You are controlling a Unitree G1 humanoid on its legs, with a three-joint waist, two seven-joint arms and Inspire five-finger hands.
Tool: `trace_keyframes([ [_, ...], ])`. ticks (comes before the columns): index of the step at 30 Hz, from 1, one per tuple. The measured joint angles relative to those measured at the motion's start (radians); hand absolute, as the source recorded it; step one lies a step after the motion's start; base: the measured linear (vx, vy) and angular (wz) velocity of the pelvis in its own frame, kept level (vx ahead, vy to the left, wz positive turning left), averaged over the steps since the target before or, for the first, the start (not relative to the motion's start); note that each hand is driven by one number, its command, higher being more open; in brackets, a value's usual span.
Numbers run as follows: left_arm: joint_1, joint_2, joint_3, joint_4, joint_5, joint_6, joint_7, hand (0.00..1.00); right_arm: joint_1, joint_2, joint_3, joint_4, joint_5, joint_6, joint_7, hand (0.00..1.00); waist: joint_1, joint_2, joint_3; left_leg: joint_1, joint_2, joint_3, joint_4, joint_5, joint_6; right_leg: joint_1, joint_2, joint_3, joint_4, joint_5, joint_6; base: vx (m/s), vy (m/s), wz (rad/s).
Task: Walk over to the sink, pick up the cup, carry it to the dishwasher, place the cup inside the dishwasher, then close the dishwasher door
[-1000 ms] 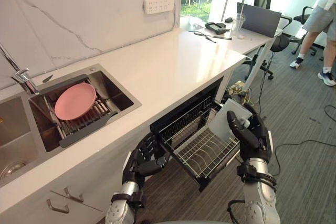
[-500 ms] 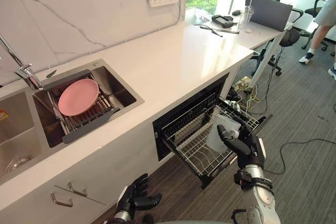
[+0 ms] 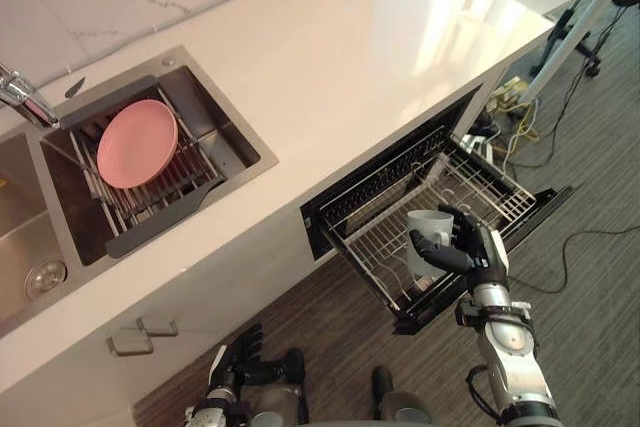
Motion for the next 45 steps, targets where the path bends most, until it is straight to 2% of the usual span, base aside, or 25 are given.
trace_keyframes([
  [2, -0.028, -0.003, 0.001, 0.0, -0.001, -0.009, 0.01, 0.9, -0.053, -0.024, 0.009, 0.027, -0.022, 0.001, -0.017, 0.3, 0.004, 0.025, 0.032, -0.056, 0.004, -0.018, 0.048, -0.01, 0.0, -0.035, 0.0, -0.016, 0.021, -0.001, 0.0, -0.12, 0.011, 0.16],
  [5, -0.058, -0.003, 0.003, 0.006, -0.002, -0.018, 0.027, 0.9, -0.137, -0.039, 0.04, 0.094, -0.04, 0.013, -0.042, 0.3, 0.018, 0.035, 0.068, -0.109, 0.016, -0.022, 0.077, -0.017, 0.002, -0.095, 0.01, -0.022, 0.068, -0.01, -0.006, -0.14, -0.005, 0.06],
  [12, -0.09, -0.01, 0.002, 0.027, -0.003, -0.024, 0.044, 0.9, -0.223, -0.064, 0.099, 0.154, -0.147, 0.047, -0.073, 0.3, 0.053, 0.032, 0.107, -0.144, 0.013, -0.035, 0.075, -0.001, 0.01, -0.164, 0.008, -0.032, 0.15, -0.028, -0.014, -0.1, 0.004, 0.06],
  [15, -0.099, -0.009, 0.003, 0.026, -0.004, -0.027, 0.05, 0.9, -0.292, -0.075, 0.119, 0.204, -0.186, 0.053, -0.08, 0.3, 0.057, 0.029, 0.113, -0.151, 0.011, -0.043, 0.053, 0.026, 0.018, -0.184, 0.007, -0.039, 0.165, -0.03, -0.016, -0.04, -0.006, 0.07],
  [20, -0.129, -0.008, 0.001, 0.028, -0.003, -0.031, 0.052, 0.9, -0.412, -0.088, 0.138, 0.296, -0.257, 0.073, -0.101, 0.3, 0.062, 0.018, 0.142, -0.15, 0.012, -0.059, 0.022, 0.054, 0.014, -0.199, 0.008, -0.052, 0.185, -0.035, -0.023, -0.02, -0.014, 0.08],
  [25, -0.146, -0.009, 0.0, 0.028, -0.002, -0.036, 0.058, 0.9, -0.454, -0.1, 0.161, 0.355, -0.305, 0.088, -0.105, 0.3, 0.072, 0.018, 0.142, -0.146, 0.012, -0.066, -0.004, 0.075, 0.009, -0.212, 0.007, -0.059, 0.205, -0.044, -0.029, 0.0, -0.006, 0.04],
  [26, -0.147, -0.009, 0.0, 0.028, -0.002, -0.037, 0.066, 0.9, -0.465, -0.1, 0.165, 0.381, -0.317, 0.092, -0.106, 0.9, 0.073, 0.018, 0.143, -0.138, 0.012, -0.067, -0.017, 0.082, 0.007, -0.213, 0.008, -0.06, 0.208, -0.046, -0.031, 0.0, 0.0, 0.0],
  [28, -0.15, -0.01, 0.0, 0.029, -0.002, -0.038, 0.073, 0.9, -0.466, -0.099, 0.165, 0.391, -0.332, 0.099, -0.112, 0.9, 0.075, 0.018, 0.144, -0.13, 0.012, -0.07, -0.034, 0.09, 0.006, -0.215, 0.008, -0.064, 0.217, -0.051, -0.033, -0.04, -0.022, 0.05],
  [29, -0.157, -0.012, -0.001, 0.029, -0.001, -0.039, 0.074, 0.9, -0.469, -0.095, 0.164, 0.393, -0.332, 0.107, -0.122, 0.9, 0.076, 0.018, 0.148, -0.121, 0.014, -0.07, -0.076, 0.118, 0.003, -0.234, 0.009, -0.066, 0.236, -0.057, -0.036, -0.06, -0.025, 0.04],
  [40, -0.161, -0.015, -0.004, 0.036, 0.019, -0.039, 0.076, 0.9, -0.453, -0.045, 0.156, 0.376, -0.329, 0.109, -0.142, 0.9, 0.071, 0.011, 0.161, -0.094, 0.015, -0.071, -0.101, 0.131, 0.0, -0.215, 0.01, -0.069, 0.229, -0.059, -0.037, 0.0, -0.002, 0.01],
  [45, -0.162, -0.017, -0.008, 0.063, 0.029, -0.036, 0.075, 0.9, -0.345, -0.007, 0.152, 0.23, -0.33, 0.109, -0.143, 0.9, 0.062, 0.011, 0.161, -0.09, 0.014, -0.075, -0.094, 0.127, -0.005, -0.199, 0.009, -0.075, 0.216, -0.058, -0.035, 0.01, 0.002, 0.02],
])
